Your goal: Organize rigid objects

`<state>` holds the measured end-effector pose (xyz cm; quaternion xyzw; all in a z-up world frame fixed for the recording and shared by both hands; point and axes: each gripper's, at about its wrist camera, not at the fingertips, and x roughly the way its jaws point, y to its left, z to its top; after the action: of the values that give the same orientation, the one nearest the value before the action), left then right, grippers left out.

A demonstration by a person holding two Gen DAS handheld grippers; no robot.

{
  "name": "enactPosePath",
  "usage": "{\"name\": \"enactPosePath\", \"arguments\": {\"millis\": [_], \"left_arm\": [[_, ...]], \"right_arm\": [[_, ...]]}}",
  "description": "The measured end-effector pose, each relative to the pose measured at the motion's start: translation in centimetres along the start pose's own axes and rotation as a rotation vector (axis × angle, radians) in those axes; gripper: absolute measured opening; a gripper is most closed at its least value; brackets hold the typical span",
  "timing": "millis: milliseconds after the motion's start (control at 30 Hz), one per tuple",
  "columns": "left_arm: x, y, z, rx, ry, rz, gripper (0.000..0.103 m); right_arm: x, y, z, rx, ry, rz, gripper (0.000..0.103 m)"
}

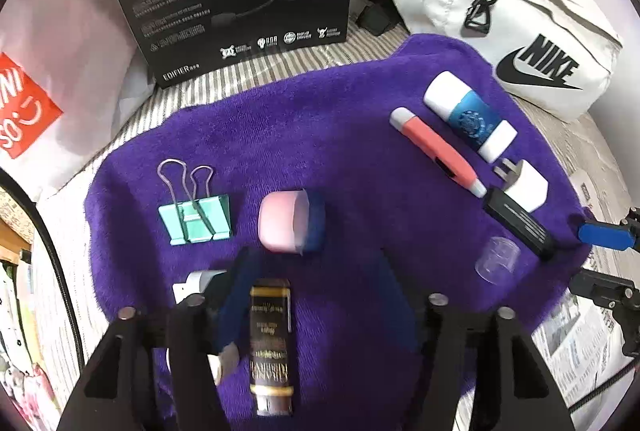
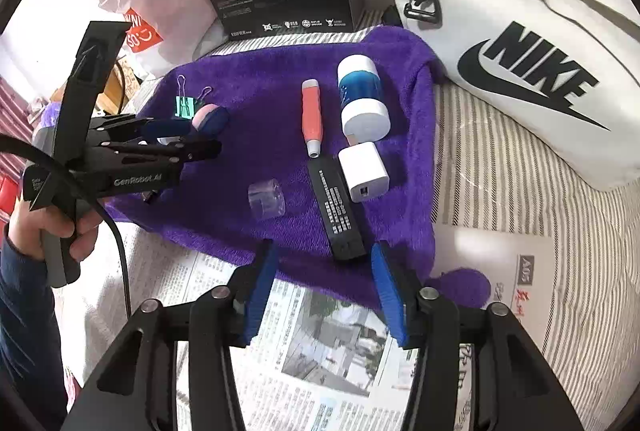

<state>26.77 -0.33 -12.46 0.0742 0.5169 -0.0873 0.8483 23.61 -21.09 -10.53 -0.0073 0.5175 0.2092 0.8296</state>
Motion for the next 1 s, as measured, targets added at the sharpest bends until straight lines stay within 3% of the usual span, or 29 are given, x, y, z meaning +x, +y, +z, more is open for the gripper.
{"name": "enactPosePath", "arguments": {"millis": [133,233,367,433,600,700,1000], "left_arm": [[-2.0,-0.5,-0.7,0.017,-0.03,0.006,0.07],[-3.7,-0.8,-1.4,0.016,-0.054,0.009,0.075],[-6.6,-1.1,-2.8,-0.003,-0.108,0.014,0.09],[-7.9,-1.3,-3.6,-0.015,-0.127,0.017,0.092],[-11.2,-2.0,-5.7,-0.046,-0.168,0.077,0.102],[-13.4,-2.3,-7.1,-0.084,-0.18,0.075,0.103],[-18.5,-3.2,-11.3,-0.2,-0.224,0.056,0.103]], "right_arm": [[-1.2,0.2,-0.6,0.023,-0.024,-0.016,0.061],[-2.1,0.3,-1.1,0.049,-0.033,-0.026,0.063],[-3.4,0.5,-1.8,0.082,-0.039,-0.036,0.065],[-4.3,0.5,-2.3,0.112,-0.058,-0.026,0.081],[-6.9,1.3,-3.2,0.143,-0.109,-0.04,0.088],[-8.7,2.1,-3.9,0.14,-0.131,-0.072,0.103],[-12.3,4.5,-6.3,0.127,-0.146,-0.14,0.103]]}}
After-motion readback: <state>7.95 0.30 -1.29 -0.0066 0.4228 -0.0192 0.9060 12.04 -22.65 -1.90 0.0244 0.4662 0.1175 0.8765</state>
